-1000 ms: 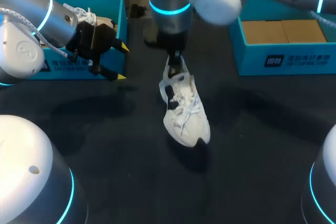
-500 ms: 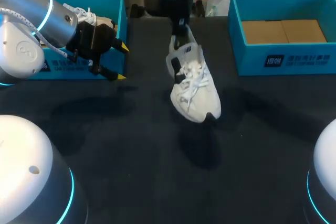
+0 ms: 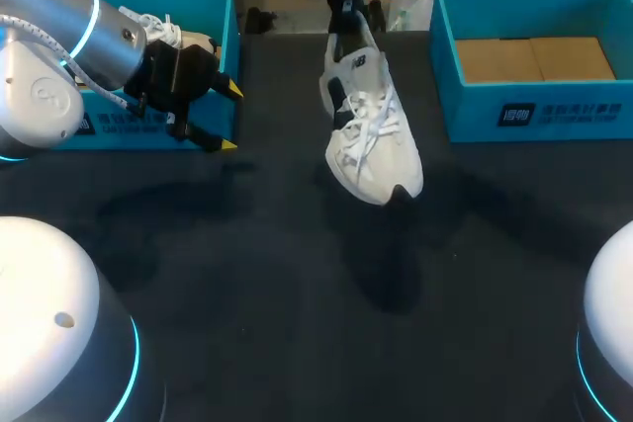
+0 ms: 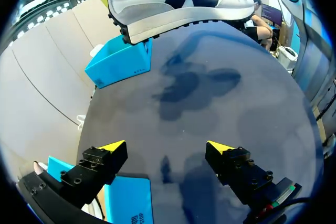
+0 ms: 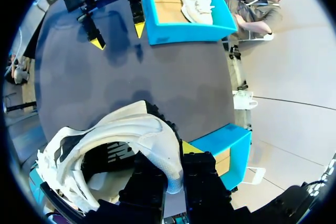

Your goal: Take the shoe out of the shoebox, open the shoe tongue, remove and reinsert the insole, then place the shoe into the shoebox

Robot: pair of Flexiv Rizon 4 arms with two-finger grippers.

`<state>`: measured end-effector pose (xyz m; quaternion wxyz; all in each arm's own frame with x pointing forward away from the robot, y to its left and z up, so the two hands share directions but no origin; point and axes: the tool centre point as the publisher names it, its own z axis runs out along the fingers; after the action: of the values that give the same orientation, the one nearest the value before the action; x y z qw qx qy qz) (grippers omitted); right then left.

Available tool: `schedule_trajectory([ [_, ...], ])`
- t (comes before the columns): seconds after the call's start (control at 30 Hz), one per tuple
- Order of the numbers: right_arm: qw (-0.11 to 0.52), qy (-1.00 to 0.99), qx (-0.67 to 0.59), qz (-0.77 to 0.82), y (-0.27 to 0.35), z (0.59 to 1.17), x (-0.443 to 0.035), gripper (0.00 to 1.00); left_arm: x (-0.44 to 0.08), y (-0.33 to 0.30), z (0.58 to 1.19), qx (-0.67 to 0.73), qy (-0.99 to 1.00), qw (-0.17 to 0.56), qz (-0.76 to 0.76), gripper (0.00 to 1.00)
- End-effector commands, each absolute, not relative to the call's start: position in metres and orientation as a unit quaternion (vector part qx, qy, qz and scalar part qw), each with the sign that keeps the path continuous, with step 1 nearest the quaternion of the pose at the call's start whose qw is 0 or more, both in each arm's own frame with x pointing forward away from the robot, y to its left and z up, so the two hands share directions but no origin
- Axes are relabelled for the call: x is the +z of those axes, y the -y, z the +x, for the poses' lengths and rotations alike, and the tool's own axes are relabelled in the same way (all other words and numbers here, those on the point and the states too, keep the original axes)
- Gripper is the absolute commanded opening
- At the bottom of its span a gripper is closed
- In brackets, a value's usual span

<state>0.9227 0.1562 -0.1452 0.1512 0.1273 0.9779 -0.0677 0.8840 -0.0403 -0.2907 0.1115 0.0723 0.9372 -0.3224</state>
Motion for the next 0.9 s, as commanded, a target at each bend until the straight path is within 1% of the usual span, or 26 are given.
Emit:
schedule_trajectory([
  [0.03, 0.15, -0.978, -0.067, 0.127, -0.156, 0.923, -0.144, 0.0, -0.291, 0.041, 0.885, -0.321, -0.938, 0.111, 0.072, 1.0],
  [0.43, 0.15, -0.978, -0.067, 0.127, -0.156, 0.923, -0.144, 0.0, -0.291, 0.041, 0.885, -0.321, -0.938, 0.111, 0.072, 1.0],
  [0.7, 0.16, -0.976, -0.048, 0.138, -0.108, 0.955, -0.132, 0.0, -0.291, 0.041, 0.885, -0.321, -0.938, 0.111, 0.072, 1.0],
  [0.9, 0.154, -0.979, -0.047, 0.124, -0.066, 0.975, -0.128, 0.0, -0.291, 0.041, 0.885, -0.321, -0.938, 0.111, 0.072, 1.0],
])
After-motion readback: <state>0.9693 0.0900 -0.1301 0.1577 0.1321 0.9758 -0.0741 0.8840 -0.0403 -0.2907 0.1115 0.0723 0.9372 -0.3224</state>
